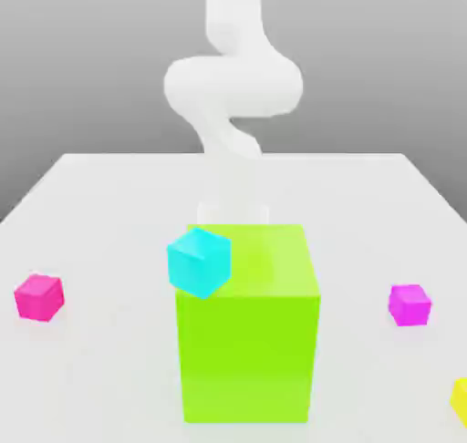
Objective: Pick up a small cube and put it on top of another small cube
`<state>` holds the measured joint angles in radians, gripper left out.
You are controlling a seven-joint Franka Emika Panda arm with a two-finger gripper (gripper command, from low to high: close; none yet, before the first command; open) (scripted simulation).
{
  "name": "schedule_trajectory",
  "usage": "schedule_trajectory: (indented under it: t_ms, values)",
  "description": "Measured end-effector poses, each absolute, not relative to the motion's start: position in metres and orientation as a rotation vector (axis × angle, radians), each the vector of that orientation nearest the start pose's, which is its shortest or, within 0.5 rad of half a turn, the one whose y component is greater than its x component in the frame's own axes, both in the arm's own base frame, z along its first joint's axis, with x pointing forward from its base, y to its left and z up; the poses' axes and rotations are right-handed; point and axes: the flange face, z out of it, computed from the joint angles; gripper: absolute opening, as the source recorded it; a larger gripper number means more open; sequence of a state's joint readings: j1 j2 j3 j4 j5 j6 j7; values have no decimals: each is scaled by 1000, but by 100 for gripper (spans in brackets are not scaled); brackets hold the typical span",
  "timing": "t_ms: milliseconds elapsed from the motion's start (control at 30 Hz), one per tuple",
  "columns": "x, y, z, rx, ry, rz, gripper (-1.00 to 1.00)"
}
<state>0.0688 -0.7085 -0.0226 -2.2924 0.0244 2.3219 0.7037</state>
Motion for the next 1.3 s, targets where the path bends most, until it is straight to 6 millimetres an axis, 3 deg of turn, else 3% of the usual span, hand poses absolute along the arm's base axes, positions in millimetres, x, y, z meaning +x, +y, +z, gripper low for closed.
schedule_trajectory:
  t_ms: [267,400,533,667,933,1033,1167,1200,1300]
  values:
    - [463,89,579,-2767,351,-678,0]
    - [488,134,518,-2842,79,-555,0]
    - [501,181,454,-2891,-203,-436,0]
    - [497,237,386,-2908,-521,-318,0]
    - [472,302,250,-2881,-1094,-98,0]
    - [455,320,200,-2841,-1311,-23,0]
    - [450,325,139,-2826,-1371,-2,0]
    - [449,325,130,-2826,-1372,-1,-100]
    - [449,325,129,-2826,-1373,0,-100]
